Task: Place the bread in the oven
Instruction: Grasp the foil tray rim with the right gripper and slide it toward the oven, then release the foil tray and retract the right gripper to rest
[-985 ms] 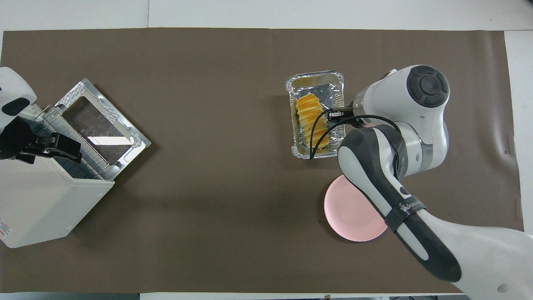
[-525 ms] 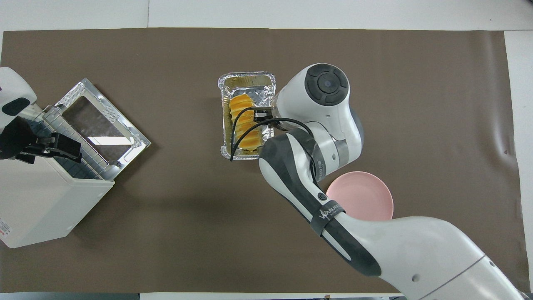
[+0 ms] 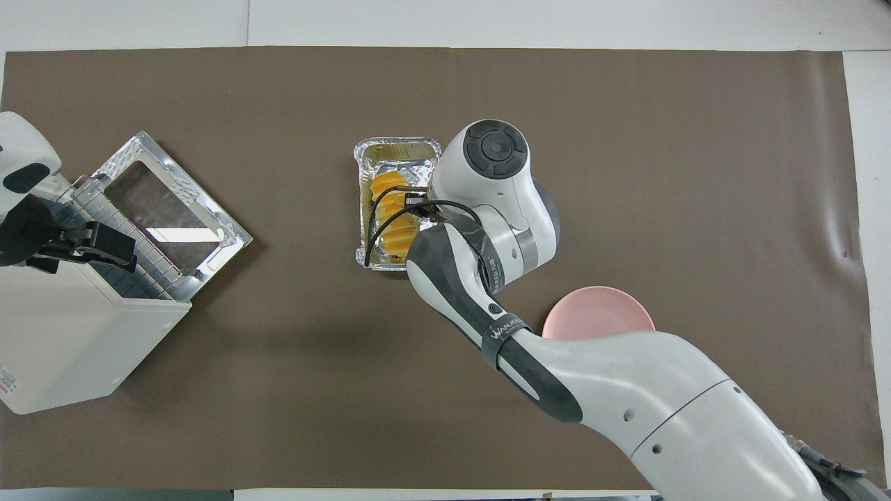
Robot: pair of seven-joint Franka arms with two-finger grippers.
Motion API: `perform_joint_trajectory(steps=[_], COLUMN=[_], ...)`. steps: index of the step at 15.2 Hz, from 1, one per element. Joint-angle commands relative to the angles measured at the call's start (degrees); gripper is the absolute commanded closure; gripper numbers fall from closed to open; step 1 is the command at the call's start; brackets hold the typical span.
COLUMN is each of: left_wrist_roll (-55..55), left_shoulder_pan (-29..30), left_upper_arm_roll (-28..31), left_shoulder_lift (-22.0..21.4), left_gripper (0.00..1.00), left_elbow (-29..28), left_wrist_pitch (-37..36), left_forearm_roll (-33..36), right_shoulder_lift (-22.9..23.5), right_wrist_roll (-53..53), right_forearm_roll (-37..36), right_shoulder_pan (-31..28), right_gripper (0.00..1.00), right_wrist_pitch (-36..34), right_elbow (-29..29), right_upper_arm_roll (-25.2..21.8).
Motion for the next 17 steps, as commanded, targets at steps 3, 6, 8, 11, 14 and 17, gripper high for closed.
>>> perform_joint_trajectory(steps=[3,6,8,11,14,17], left_wrist_roll=[0.17,0.17,0.17,0.17,0.17,0.17], left_shoulder_pan=[0.42,0.42,0.42,0.42,0.42,0.42], left_upper_arm_roll=[-0.30,-0.30,-0.30,-0.30,-0.30,-0.30], left_shoulder_lift=[-0.41,-0.41,-0.41,-0.41,-0.41,-0.41], left_gripper=[0.00,0.00,0.00,0.00,0.00,0.00], left_elbow=[-0.14,-0.14,-0.14,-0.14,-0.14,-0.14], left_wrist_pitch=[0.58,0.58,0.58,0.58,0.58,0.58], left_forearm_roll=[0.80,0.80,0.80,0.80,0.80,0.80], right_shoulder_lift=[-1.45,-5.31,-8.82,-15.58,-22.79,-30.18], right_wrist_roll=[0.95,-0.27,-2.98,-10.89,-20.11,-26.20], right_forearm_roll=[-6.34,-10.25,-10.25,-10.16,-10.16,-10.34], right_shoulder_pan=[-0.67,-3.30,-5.93,-11.11,-17.70,-24.55], right_gripper=[0.00,0.00,0.00,0.00,0.00,0.00], right_wrist_pitch=[-5.73,-9.96,-13.02,-20.75,-31.47,-36.59], right_elbow=[2.86,4.02,3.75,3.05,2.61,1.38], right_upper_arm_roll=[-0.58,-0.49,-0.49,-0.49,-0.49,-0.66])
